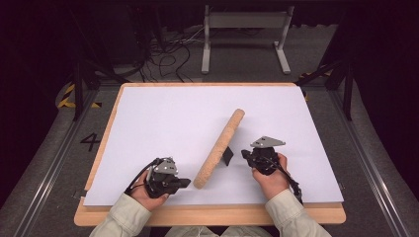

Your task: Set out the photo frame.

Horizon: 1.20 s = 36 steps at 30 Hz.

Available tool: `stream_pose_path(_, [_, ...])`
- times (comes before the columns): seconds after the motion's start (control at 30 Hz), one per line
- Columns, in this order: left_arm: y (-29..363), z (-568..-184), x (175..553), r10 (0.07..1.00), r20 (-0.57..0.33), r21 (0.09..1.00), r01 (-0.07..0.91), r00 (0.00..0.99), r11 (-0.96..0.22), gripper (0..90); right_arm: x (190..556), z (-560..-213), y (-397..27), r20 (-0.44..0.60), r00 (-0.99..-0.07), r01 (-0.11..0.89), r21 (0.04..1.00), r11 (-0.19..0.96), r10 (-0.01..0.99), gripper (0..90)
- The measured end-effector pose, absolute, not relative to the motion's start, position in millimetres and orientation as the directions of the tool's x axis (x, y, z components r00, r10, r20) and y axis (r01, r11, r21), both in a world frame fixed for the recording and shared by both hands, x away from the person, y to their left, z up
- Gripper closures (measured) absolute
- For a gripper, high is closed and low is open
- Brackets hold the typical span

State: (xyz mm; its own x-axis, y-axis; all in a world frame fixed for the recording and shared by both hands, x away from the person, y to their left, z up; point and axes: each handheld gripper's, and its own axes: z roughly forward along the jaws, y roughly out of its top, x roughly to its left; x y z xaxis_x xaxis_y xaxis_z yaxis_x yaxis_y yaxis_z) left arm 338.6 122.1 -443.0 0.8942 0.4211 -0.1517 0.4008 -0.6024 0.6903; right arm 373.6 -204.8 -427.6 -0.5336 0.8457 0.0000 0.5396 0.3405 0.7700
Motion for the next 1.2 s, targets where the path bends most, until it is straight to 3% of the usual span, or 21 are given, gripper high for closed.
stream_pose_path(0.37, [110, -444, 337, 0.392, -0.152, 0.685, 0.383, 0.907, -0.620, 89.7, 370, -418, -228, 0.021, -0.497, 0.543, 0.788, 0.291, 0.868, 90.0])
stream_pose_path(0.9, [57, -453, 331, 0.271, -0.150, 0.638, 0.303, 0.951, -0.708, 89.0, 367, -408, -254, 0.012, -0.473, 0.546, 0.789, 0.282, 0.881, 86.9])
stream_pose_path(1.1, [69, -446, 327, 0.280, -0.147, 0.648, 0.306, 0.949, -0.697, 89.2, 365, -406, -259, 0.021, -0.469, 0.543, 0.795, 0.269, 0.883, 87.0])
stream_pose_path(1.2, [88, -437, 328, 0.327, -0.149, 0.677, 0.338, 0.933, -0.654, 89.5, 364, -404, -263, 0.028, -0.463, 0.541, 0.800, 0.258, 0.886, 87.2])
